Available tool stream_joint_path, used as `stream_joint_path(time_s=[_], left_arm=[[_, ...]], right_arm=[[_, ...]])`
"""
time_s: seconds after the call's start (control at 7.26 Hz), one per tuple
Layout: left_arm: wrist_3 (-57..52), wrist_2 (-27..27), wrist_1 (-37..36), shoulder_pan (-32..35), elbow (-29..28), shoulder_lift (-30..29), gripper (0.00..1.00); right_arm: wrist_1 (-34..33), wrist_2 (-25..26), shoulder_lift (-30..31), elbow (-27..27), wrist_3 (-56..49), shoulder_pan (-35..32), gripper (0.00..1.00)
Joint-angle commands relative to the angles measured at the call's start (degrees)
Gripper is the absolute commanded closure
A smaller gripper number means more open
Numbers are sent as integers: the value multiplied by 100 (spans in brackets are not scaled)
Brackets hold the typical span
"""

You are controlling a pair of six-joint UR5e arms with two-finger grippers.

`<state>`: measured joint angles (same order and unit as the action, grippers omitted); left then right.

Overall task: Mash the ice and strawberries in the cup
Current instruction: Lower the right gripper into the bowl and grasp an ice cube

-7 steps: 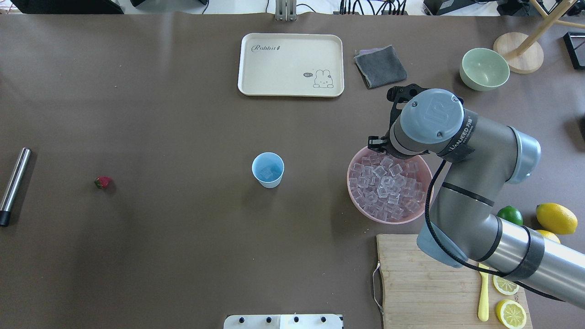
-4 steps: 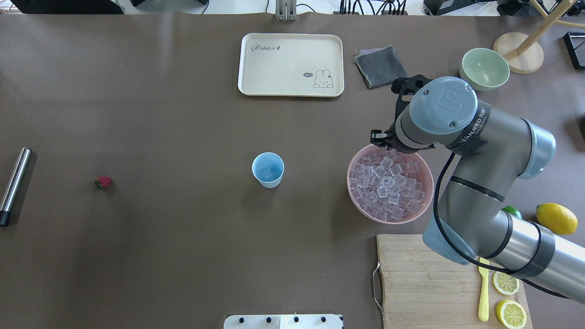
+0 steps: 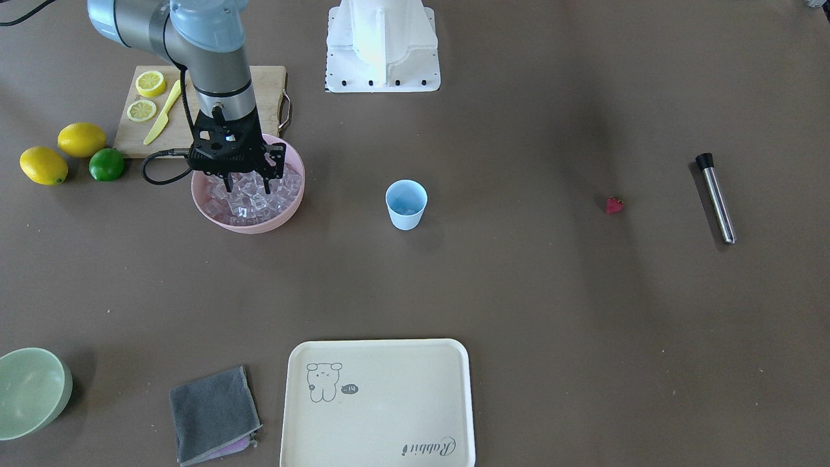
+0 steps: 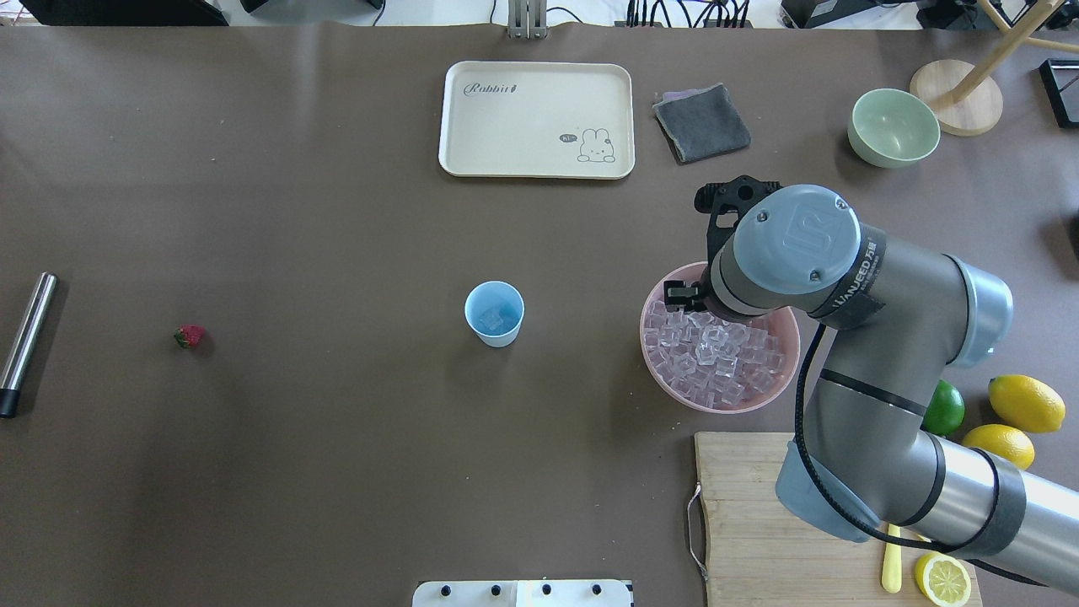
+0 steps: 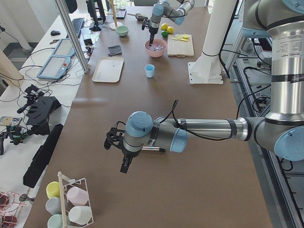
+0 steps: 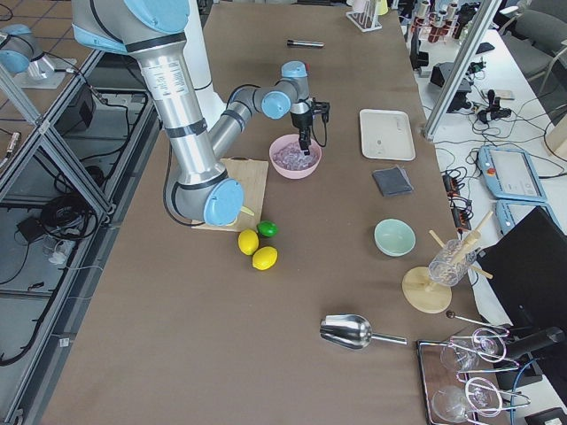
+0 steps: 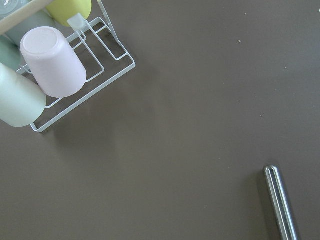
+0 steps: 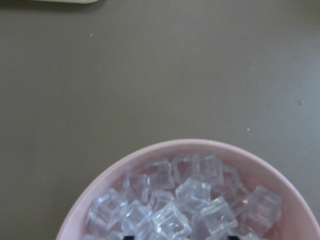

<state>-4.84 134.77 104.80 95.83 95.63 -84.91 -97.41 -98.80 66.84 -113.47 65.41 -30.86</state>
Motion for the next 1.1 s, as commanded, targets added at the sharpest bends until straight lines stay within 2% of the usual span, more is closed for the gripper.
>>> stream_joint_path(time_s=[0.0,0.41,0.96], left_arm=[[0,-3,-3,-3,-10,-35,1],[0,-3,5,5,-1,-35,1],[0,5,5,5,34,0,1]], right_arm=[[-68,193,91,-88,-151,421,32],[-409,229,136,-106,-450,449,38],[-437,265,347,-115,-450,431,42]])
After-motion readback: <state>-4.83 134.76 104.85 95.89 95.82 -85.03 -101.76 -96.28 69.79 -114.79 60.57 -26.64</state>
